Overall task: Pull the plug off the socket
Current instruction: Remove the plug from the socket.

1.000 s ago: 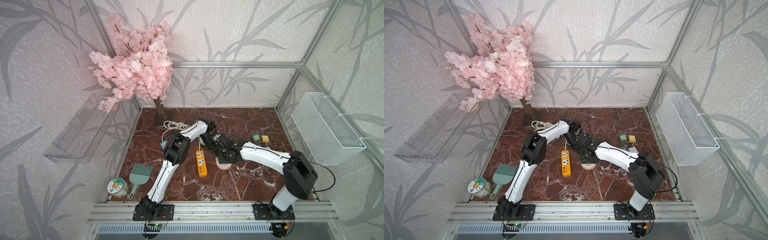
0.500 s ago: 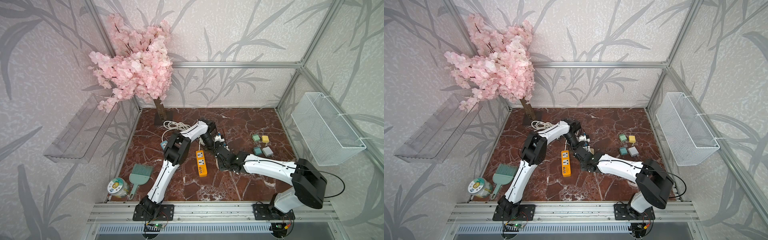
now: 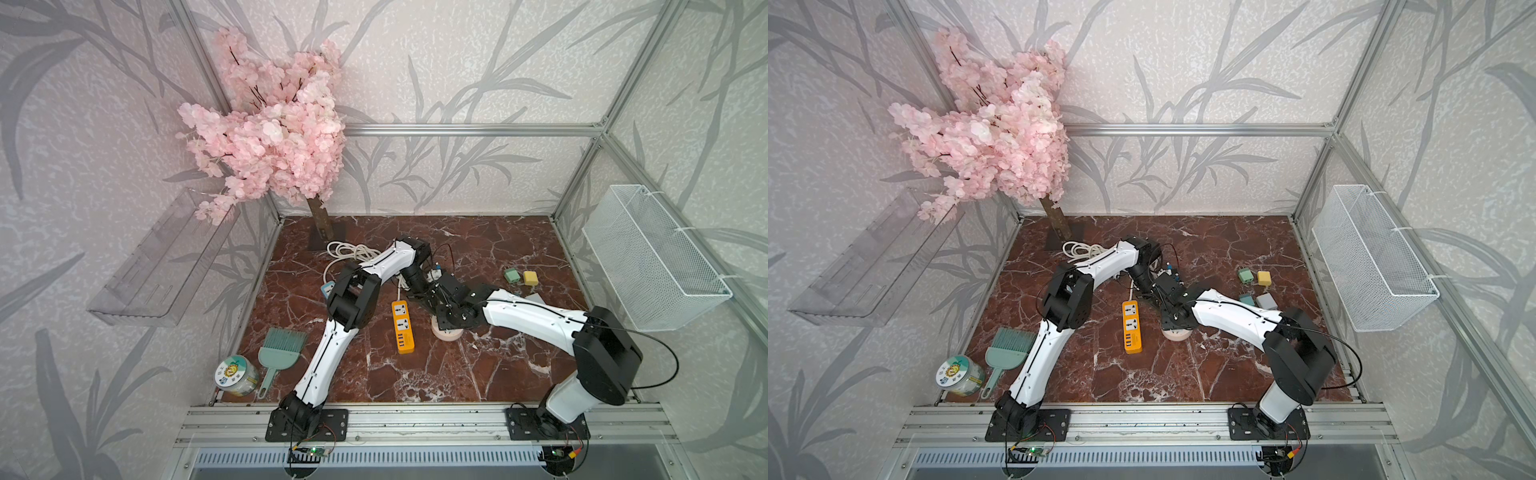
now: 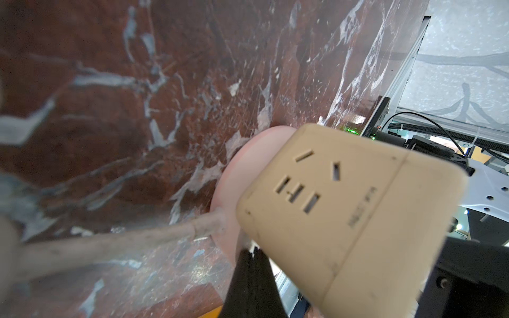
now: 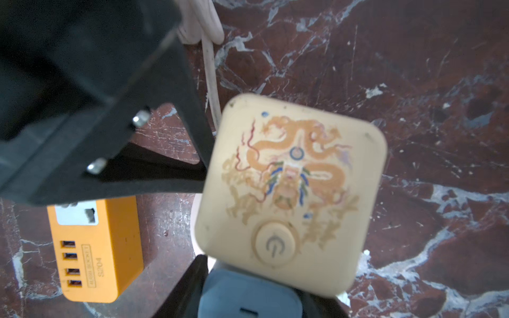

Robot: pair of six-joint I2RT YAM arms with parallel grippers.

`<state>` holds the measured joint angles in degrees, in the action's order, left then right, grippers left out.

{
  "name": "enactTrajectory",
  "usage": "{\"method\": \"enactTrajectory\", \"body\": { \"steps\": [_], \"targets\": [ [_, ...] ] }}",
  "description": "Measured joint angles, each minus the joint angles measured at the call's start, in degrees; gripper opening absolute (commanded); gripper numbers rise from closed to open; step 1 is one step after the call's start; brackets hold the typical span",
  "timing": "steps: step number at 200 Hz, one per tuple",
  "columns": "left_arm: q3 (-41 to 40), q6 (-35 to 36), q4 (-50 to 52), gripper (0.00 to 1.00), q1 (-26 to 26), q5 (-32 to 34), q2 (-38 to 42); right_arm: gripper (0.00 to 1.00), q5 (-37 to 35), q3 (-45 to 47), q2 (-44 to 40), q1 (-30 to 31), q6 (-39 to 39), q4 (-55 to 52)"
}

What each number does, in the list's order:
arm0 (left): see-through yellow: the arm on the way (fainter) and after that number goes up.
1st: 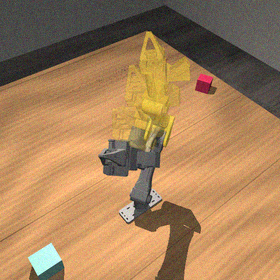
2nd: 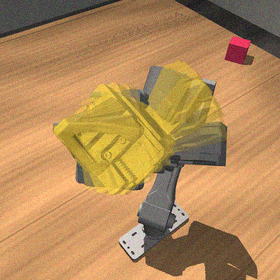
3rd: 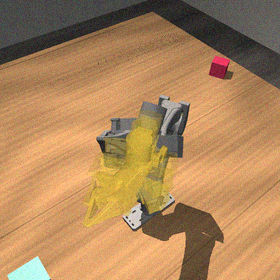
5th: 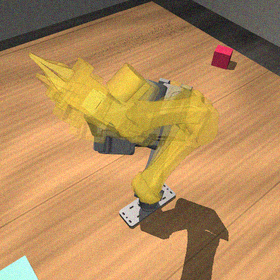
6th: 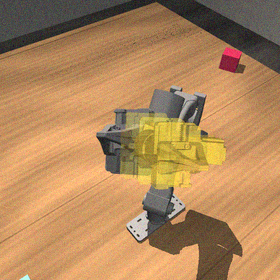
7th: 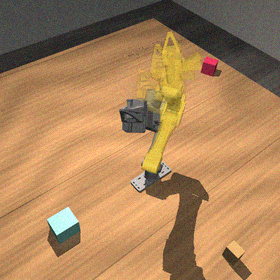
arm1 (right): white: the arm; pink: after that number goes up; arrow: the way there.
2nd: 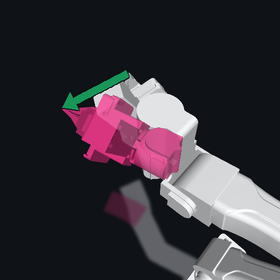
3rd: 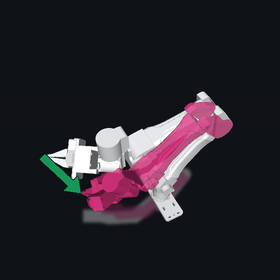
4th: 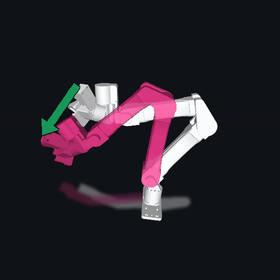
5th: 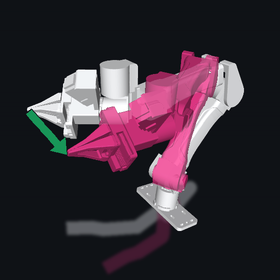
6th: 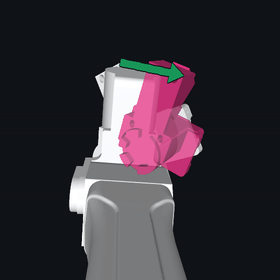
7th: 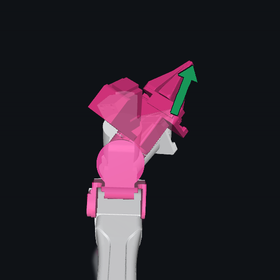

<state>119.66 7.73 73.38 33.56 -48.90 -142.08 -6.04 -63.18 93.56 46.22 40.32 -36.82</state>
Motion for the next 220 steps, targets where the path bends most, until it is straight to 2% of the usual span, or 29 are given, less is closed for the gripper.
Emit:
{"method": "enactTrajectory", "body": {
  "steps": [44, 101, 147, 171, 220],
  "targets": [
    [0.0, 0.0, 0.1, 0.00, 0.0, 0.0, 0.0, 0.03, -0.2, 1.6, -0.9, 0.5, 0.1, 1.0],
    [0.0, 0.0, -0.6, 0.00, 0.4, 1.9, -0.5, 0.00, -7.8, 9.2, -6.8, 7.0, -2.7, 7.0],
    [0.0, -0.1, -2.4, 0.00, 0.7, 4.1, -2.0, 0.00, -9.9, 10.6, -7.4, 9.6, -4.4, 10.6],
    [0.0, -0.2, -2.4, 0.00, 0.6, 4.4, -2.0, 0.00, -9.0, 9.6, -7.0, 8.6, -4.3, 9.8],
    [0.0, -0.2, -2.5, 0.00, 0.5, 4.7, -2.0, 0.00, -2.2, 3.2, -3.4, 3.9, -2.0, 4.3]
  ]
}}
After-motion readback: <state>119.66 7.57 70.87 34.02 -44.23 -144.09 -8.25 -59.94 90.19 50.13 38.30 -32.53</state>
